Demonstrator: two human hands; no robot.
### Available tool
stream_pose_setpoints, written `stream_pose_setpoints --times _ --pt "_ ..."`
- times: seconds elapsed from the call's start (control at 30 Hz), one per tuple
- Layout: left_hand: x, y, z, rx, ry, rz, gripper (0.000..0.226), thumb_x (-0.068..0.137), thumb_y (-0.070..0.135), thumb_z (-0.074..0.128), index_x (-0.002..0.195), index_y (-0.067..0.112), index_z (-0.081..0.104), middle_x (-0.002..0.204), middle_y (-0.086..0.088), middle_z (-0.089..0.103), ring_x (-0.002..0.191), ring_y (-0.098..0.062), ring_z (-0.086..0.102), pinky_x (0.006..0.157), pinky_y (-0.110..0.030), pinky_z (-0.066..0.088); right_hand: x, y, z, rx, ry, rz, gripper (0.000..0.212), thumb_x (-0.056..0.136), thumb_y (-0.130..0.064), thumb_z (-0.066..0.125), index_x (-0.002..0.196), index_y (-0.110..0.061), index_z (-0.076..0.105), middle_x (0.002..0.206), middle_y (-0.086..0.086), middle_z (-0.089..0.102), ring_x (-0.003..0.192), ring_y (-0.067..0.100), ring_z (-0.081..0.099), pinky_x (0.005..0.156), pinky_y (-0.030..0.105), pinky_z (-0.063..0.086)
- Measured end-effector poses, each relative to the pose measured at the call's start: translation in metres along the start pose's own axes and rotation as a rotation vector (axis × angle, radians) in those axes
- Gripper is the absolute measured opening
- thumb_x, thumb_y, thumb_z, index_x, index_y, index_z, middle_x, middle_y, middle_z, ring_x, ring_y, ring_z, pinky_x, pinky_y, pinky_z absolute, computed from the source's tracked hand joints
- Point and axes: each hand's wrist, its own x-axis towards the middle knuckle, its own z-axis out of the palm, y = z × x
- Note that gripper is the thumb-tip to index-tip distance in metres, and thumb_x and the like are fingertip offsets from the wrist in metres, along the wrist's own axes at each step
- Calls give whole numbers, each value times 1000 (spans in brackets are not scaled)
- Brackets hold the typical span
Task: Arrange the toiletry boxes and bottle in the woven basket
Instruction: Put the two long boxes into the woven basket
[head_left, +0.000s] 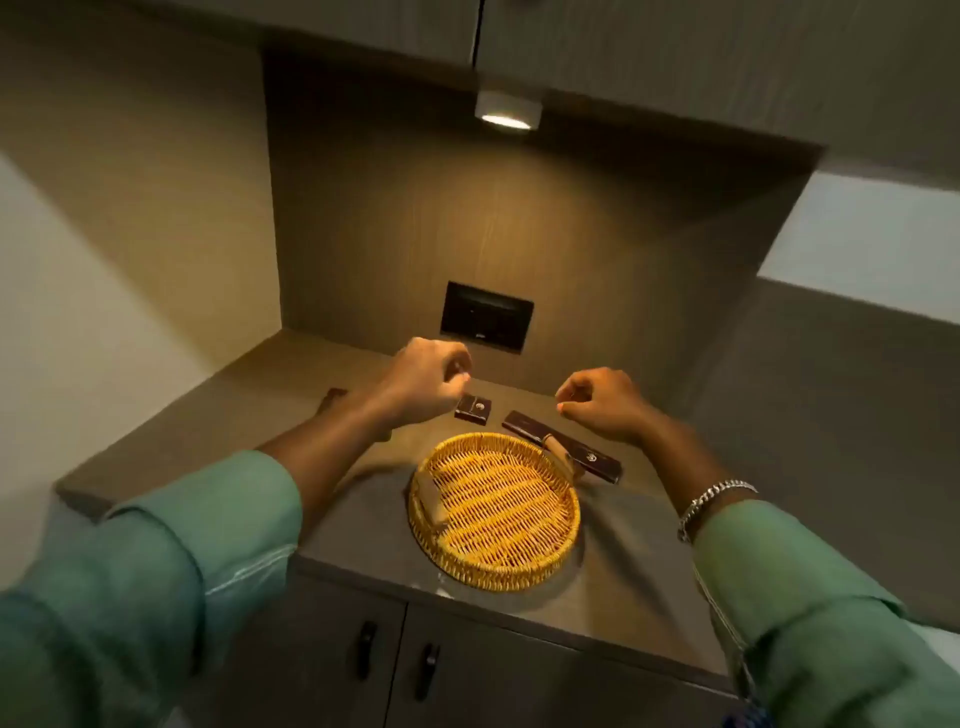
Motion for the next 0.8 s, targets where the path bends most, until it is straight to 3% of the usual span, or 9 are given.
stream_pose_setpoints --times 0.07,0.2,0.37,0.47,0.6,0.67,0.8 --pt "6 -15 1 -8 45 -105 17 89 16 61 105 14 67 99 -6 69 88 -15 62 63 -16 46 17 15 4 -9 -48 43 16 85 -11 67 101 -14 66 103 7 65 92 17 61 66 22 47" --pt "3 -61 -1 124 135 -405 19 86 18 61 104 13 67 102 -11 67 91 -26 63 79 -41 57 48 48 22 -38 -177 147 28 78 -11 74 104 -15 65 108 10 66 97 23 62 76 31 51" --pt "-10 -105 -7 305 -44 -725 25 81 24 67 100 11 58 95 -13 61 85 -29 60 77 -44 56 69 76 37 -90 -256 212 43 73 -22 80 111 -15 63 111 11 64 101 28 60 89 45 53" --pt "-9 -118 -3 276 -27 -779 33 80 38 71 94 13 56 88 -11 60 80 -27 61 68 -40 55 75 85 45 -113 -240 226 39 71 -26 82 105 -16 64 106 10 64 96 27 60 82 42 54" --pt "0 -128 1 331 -29 -811 31 77 25 72 101 13 56 99 -14 60 86 -29 59 75 -44 56 82 92 49 -133 -196 243 29 70 -28 82 88 -20 62 99 9 65 87 23 60 65 33 51" --pt "4 -131 -2 322 -58 -834 41 76 22 73 112 14 53 106 -16 59 92 -32 59 80 -47 56 83 93 50 -174 -195 214 33 70 -30 82 93 -21 60 104 8 64 89 21 59 62 29 48" --pt "18 -130 -21 223 -23 -818 65 75 21 75 134 17 47 130 -20 53 112 -38 55 92 -48 53 78 92 48 -249 -167 177 57 71 -32 80 120 -14 57 112 13 63 96 26 60 73 36 55"
